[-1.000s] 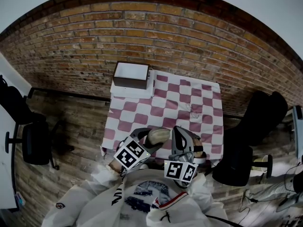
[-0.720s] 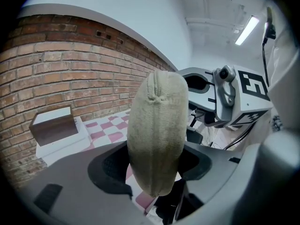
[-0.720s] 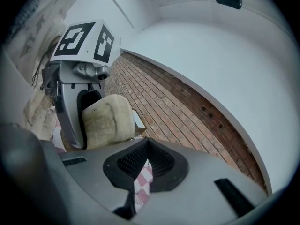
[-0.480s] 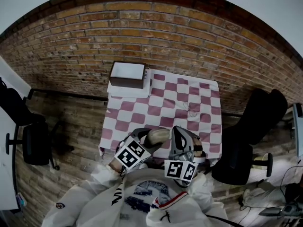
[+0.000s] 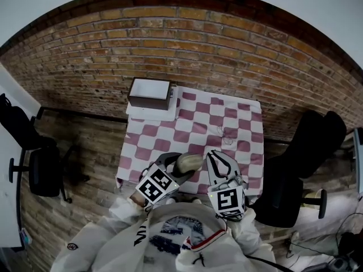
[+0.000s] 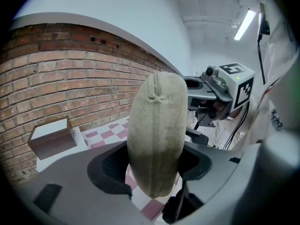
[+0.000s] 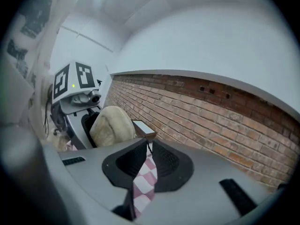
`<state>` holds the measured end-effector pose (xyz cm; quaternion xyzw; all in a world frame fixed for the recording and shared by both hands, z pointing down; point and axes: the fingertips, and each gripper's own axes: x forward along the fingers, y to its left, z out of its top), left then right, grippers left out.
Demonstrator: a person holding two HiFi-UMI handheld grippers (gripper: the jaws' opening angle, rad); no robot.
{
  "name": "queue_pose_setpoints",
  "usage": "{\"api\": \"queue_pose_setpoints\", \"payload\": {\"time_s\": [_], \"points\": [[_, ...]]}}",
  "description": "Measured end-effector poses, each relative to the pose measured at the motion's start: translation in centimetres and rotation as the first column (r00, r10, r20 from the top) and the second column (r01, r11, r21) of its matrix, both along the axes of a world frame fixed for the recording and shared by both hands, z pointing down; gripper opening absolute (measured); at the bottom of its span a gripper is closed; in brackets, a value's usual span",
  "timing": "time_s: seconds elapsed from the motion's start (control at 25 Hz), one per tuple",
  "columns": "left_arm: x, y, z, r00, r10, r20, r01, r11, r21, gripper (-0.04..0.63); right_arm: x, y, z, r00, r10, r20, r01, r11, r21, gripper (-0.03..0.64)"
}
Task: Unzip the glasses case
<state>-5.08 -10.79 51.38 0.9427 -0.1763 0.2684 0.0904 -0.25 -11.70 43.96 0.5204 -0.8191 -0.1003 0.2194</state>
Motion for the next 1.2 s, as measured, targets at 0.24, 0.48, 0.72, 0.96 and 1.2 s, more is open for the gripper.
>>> {"api": "queue_pose_setpoints", "payload": {"time_s": [0.24,0.48,0.72,0.96,1.2], "points": [[2.4,-0.3,-0.6,1.000,-0.014,-0.003,0.014,1.000,-0.015,0.284,2.5,0.2,-0.3,0.975,-0.073,0.211,0.089,0.994,-0.067,0.049],[4.1,-0.4,-0.7,0.999,-0.048,0.003,0.048,0.998,-0.036,0.284,5.7,0.7,-0.9,0.891,-0.134,0.434,0.188,0.978,-0.085,0.141],[5.4,-0.1,-0.7,0.997,-0.068,0.018,0.069,0.997,-0.026,0.284,6.0,2.5,-1.5,0.809,-0.268,0.522,0.360,0.929,-0.081,0.278],[7.1,1.0,-0.8,0.999,-0.041,0.036,0.041,0.999,0.009,0.284,4.7,4.1,-1.9,0.794,-0.406,0.453,0.488,0.870,-0.075,0.308],[8.6,2.2,-0.7,0.999,-0.007,0.043,0.006,1.000,0.030,0.284,4.7,4.6,-1.5,0.795,-0.450,0.408,0.525,0.846,-0.090,0.310]]}}
